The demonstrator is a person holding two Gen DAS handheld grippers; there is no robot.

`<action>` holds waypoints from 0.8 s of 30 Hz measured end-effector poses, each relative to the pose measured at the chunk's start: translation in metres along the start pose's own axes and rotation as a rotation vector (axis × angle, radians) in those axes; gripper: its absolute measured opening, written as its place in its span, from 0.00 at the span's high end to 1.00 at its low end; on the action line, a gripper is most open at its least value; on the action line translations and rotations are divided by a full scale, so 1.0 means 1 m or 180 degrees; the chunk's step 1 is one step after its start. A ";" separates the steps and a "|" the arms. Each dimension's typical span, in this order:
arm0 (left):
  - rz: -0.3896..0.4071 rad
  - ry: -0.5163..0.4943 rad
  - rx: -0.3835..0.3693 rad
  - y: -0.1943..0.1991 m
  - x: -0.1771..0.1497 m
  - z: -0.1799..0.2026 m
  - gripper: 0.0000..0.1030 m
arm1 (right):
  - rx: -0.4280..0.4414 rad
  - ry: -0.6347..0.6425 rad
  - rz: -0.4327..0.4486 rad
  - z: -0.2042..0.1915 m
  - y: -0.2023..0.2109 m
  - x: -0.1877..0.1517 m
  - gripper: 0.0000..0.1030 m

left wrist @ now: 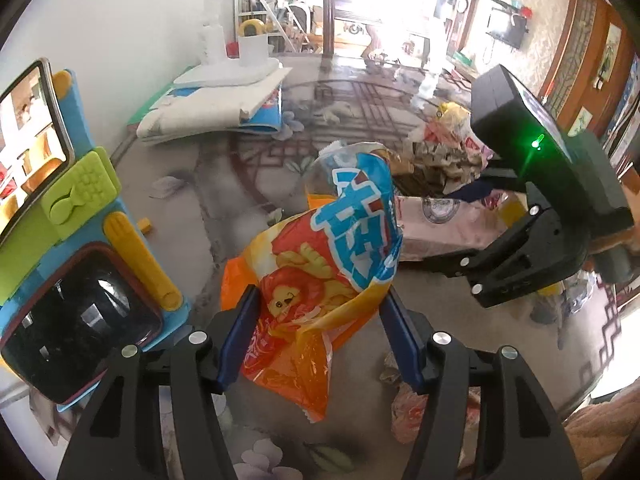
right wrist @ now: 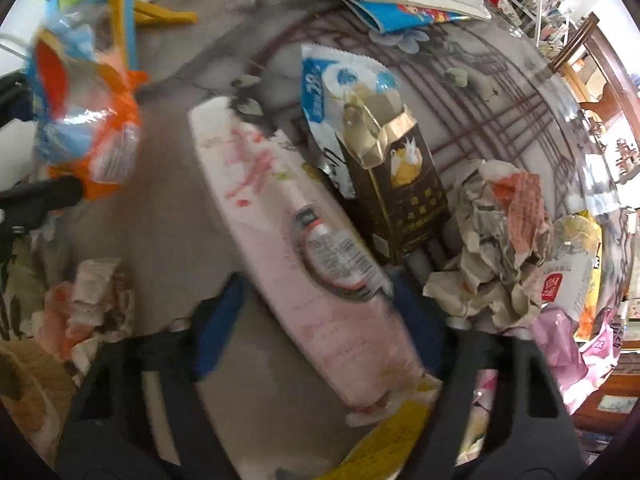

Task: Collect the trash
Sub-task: 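Grasp the orange snack bag with the left tool while the right tool grasps the pink-white paper bag, then carry both bags over the green-rimmed red bucket with both tools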

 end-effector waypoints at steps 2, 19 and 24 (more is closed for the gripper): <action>0.0027 0.0026 -0.0018 0.002 0.001 0.001 0.44 | 0.0126 -0.0106 0.0099 0.002 0.009 0.000 0.48; 0.0511 -0.0174 -0.0471 0.022 0.075 0.074 0.44 | 0.0259 -0.1850 0.1630 0.082 0.175 -0.049 0.68; 0.0496 -0.0175 -0.0858 0.014 0.095 0.129 0.44 | -0.0113 -0.2319 0.1721 0.112 0.189 -0.103 0.68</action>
Point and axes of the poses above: each gripper's, at about its wrist camera, not at the fingertips, and y roughly against the way its jaws point, z to its right, x to its top, the point moved 4 cm from there along -y, roughly the way its jaws point, and after that the axes turned 4 degrees about z, right-handed, at the moved point
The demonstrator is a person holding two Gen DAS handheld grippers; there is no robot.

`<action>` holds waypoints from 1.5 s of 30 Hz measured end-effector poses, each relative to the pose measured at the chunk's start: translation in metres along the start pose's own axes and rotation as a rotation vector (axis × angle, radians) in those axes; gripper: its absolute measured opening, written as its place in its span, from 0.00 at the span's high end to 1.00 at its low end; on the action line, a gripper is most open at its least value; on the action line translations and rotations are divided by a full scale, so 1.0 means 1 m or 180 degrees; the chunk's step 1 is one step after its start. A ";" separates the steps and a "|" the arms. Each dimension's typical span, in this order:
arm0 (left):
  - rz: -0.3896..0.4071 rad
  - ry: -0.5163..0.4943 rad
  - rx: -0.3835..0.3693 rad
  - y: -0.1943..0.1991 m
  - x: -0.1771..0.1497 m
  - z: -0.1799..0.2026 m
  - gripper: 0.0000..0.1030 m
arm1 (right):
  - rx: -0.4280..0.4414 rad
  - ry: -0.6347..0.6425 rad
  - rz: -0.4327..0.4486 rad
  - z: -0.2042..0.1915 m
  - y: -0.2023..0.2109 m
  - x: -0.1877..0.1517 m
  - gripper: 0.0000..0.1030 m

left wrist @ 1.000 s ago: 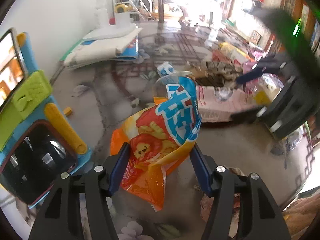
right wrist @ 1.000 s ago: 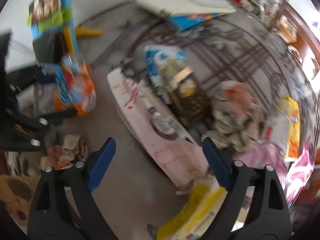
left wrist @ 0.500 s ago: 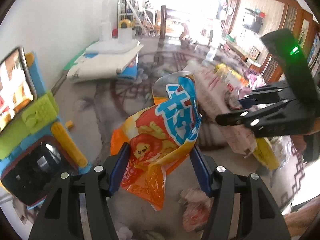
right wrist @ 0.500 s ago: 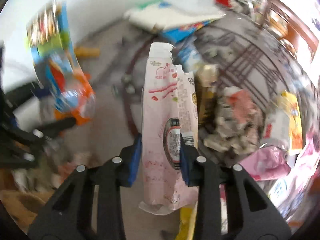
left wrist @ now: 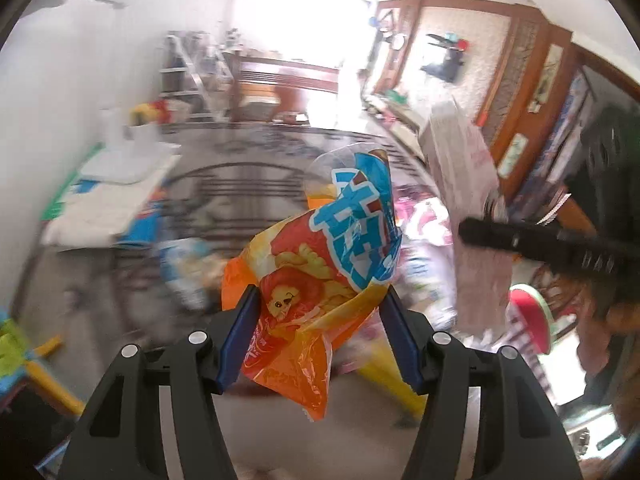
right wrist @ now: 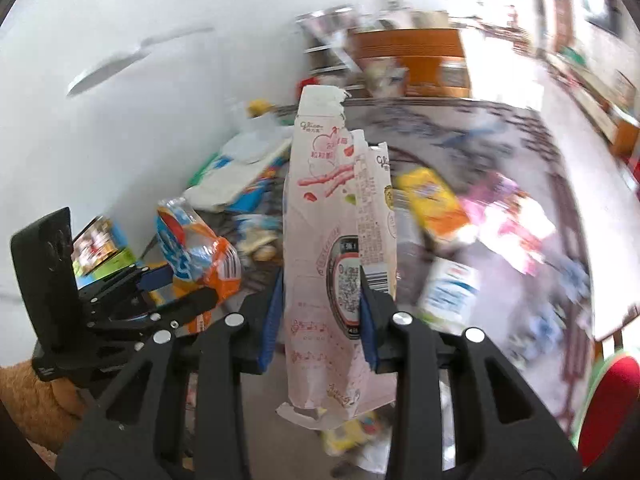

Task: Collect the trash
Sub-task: 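Carry both bags over the green-rimmed red bucket with both tools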

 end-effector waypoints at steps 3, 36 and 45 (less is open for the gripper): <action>-0.0056 -0.0100 -0.0277 -0.018 0.008 0.040 0.44 | -0.0220 -0.0250 0.0070 0.032 0.024 -0.015 0.68; -0.1015 -0.0954 -0.1843 -0.195 -0.043 0.452 0.32 | -0.1901 -0.2010 0.0430 0.374 0.238 -0.177 0.58; -0.1018 -0.0860 -0.1721 -0.199 -0.041 0.454 0.21 | -0.1930 -0.2016 0.0449 0.390 0.247 -0.177 0.42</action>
Point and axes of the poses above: each gripper's, at about its wrist camera, not at the fingertips, and y roughly against the way its jaws point, z to its right, x to its top, the point moved 4 cm from there along -y, roughly the way its jaws point, and after that the axes turned 4 degrees about z, right-handed, at the moved point
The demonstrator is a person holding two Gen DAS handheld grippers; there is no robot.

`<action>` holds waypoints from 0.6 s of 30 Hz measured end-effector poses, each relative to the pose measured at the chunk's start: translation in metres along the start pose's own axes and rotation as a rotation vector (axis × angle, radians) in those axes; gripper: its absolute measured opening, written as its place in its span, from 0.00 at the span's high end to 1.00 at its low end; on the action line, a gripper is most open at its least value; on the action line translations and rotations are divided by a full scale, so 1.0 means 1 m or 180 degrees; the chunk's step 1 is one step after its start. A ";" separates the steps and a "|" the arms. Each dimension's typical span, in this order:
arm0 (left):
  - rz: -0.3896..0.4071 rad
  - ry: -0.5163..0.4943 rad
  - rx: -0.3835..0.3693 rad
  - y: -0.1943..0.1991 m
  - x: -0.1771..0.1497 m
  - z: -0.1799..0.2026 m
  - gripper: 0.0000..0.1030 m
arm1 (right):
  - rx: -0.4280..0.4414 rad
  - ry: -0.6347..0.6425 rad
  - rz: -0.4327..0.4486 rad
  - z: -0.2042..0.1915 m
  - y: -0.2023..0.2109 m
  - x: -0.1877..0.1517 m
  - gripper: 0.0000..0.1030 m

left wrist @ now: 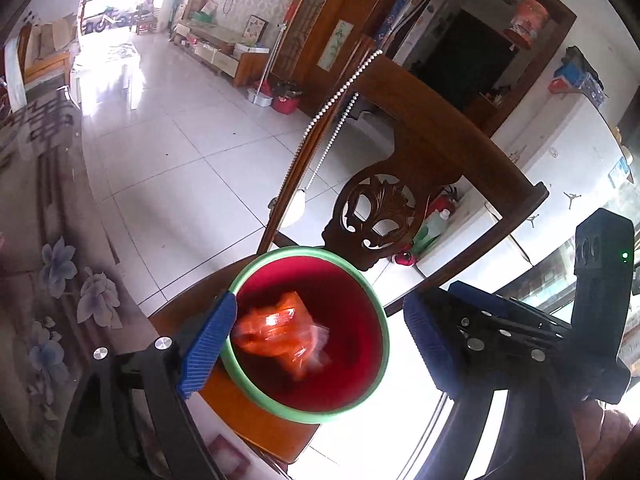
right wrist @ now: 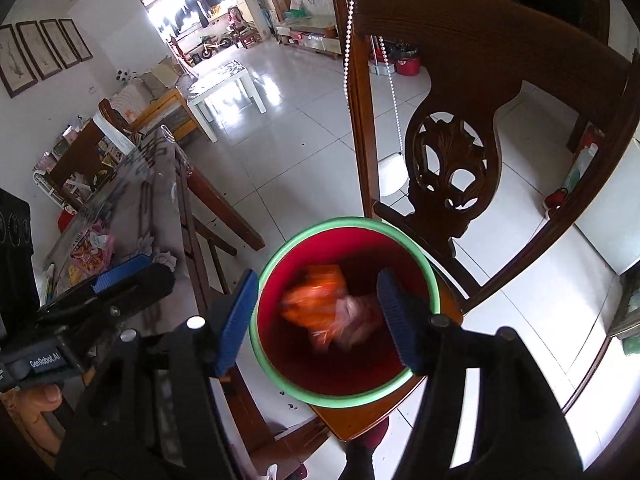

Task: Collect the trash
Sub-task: 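Carry both bags over the green-rimmed red bucket with both tools, then open both tools to drop the bags into the red bucket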

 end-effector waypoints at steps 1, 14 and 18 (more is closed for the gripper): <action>0.0017 0.0006 0.0006 0.004 0.001 -0.002 0.21 | 0.0008 0.0007 -0.0002 -0.001 0.000 0.000 0.42; 0.0350 -0.0049 0.0083 0.089 -0.003 -0.022 0.21 | 0.0228 0.0276 0.0104 -0.078 0.019 -0.001 0.39; 0.0464 -0.0057 0.0174 0.134 -0.015 -0.042 0.21 | 0.0324 0.0377 0.0034 -0.114 0.015 -0.013 0.39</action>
Point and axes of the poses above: each gripper's, at about its wrist camera, not at the fingertips, and y roughly against the way its jaws point, z to its right, x to its top, the point moved 4 cm from there along -y, roughly the way its jaws point, and after that the axes turned 4 degrees about z, right-handed, at the moved point
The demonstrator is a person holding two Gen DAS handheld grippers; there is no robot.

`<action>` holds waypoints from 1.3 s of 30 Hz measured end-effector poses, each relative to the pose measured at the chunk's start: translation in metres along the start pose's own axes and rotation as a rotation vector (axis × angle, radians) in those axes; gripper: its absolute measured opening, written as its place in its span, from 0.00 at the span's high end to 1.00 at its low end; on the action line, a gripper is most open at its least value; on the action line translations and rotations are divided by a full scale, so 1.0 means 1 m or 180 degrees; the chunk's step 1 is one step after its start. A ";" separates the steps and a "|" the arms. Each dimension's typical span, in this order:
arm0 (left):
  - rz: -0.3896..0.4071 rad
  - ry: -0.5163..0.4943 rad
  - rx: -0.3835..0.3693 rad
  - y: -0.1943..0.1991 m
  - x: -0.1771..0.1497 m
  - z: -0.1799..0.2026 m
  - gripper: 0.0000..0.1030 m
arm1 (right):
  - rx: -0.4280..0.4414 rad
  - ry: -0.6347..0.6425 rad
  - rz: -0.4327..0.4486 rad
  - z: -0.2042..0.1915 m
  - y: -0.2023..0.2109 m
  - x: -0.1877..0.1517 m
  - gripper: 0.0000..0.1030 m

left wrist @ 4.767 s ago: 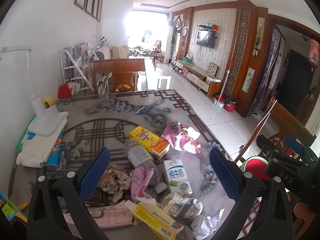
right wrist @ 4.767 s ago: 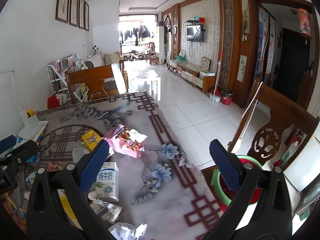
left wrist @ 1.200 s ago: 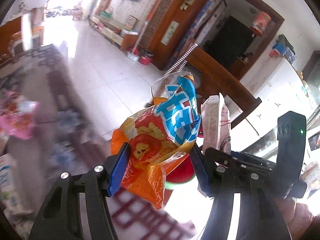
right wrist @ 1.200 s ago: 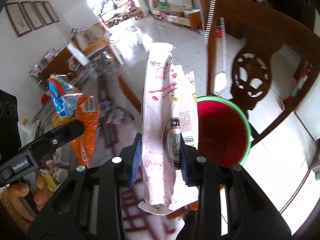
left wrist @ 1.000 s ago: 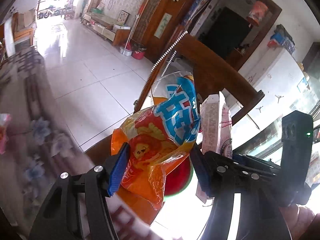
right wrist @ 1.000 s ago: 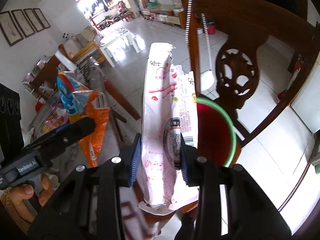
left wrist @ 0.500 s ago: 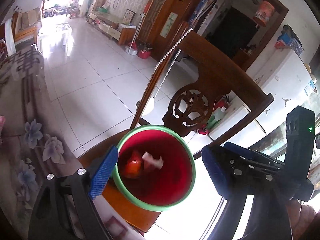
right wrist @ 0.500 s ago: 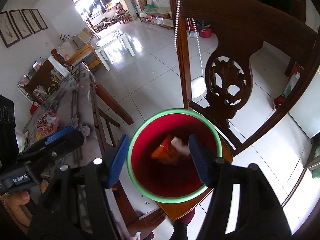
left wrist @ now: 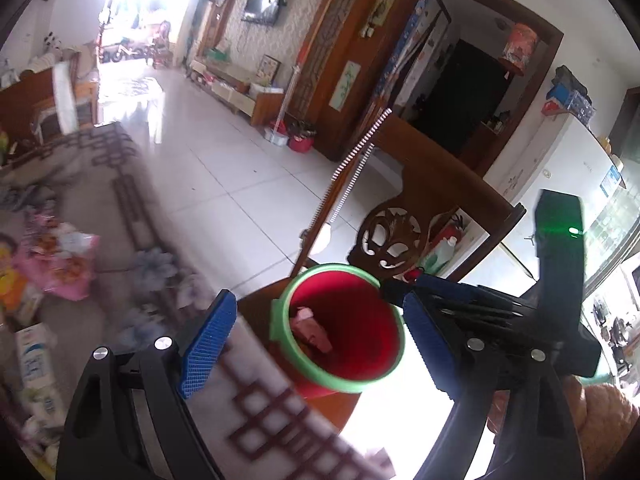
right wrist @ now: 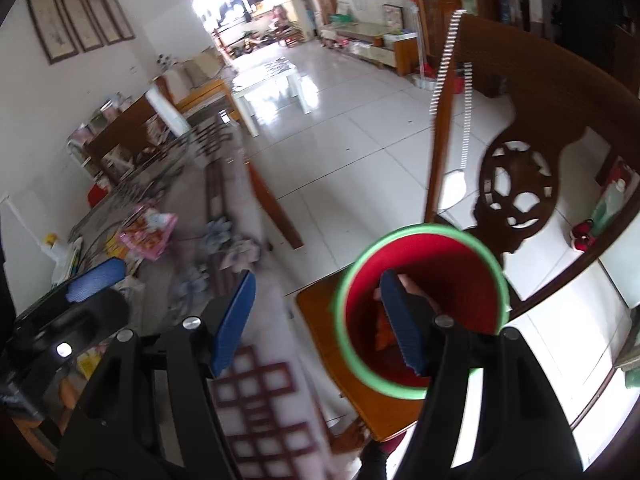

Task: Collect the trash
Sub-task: 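Open both tools to drop the bags into the red bucket, then grasp crumpled tissues with the left tool while the right tool grasps the dark cigarette box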

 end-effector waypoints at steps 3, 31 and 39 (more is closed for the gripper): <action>0.0029 0.0046 0.0116 0.032 -0.011 -0.023 0.21 | 0.0107 0.0092 -0.0063 -0.035 -0.007 -0.009 0.39; -0.1034 0.1495 0.1696 0.261 -0.290 -0.271 0.27 | 0.0872 0.0983 -0.0583 -0.289 -0.050 -0.099 0.34; -0.0865 0.1525 0.1550 0.235 -0.266 -0.287 0.52 | 0.1050 0.1332 -0.0672 -0.345 -0.056 -0.110 0.34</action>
Point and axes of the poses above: each gripper's, at about its wrist camera, not at the fingertips, and y roughly against the way its jaws point, z to its right, x to its top, the point moved 4 cm from there along -y, roughly the way its jaws point, and after that the axes turned 4 degrees about z, right-handed, at the moved point
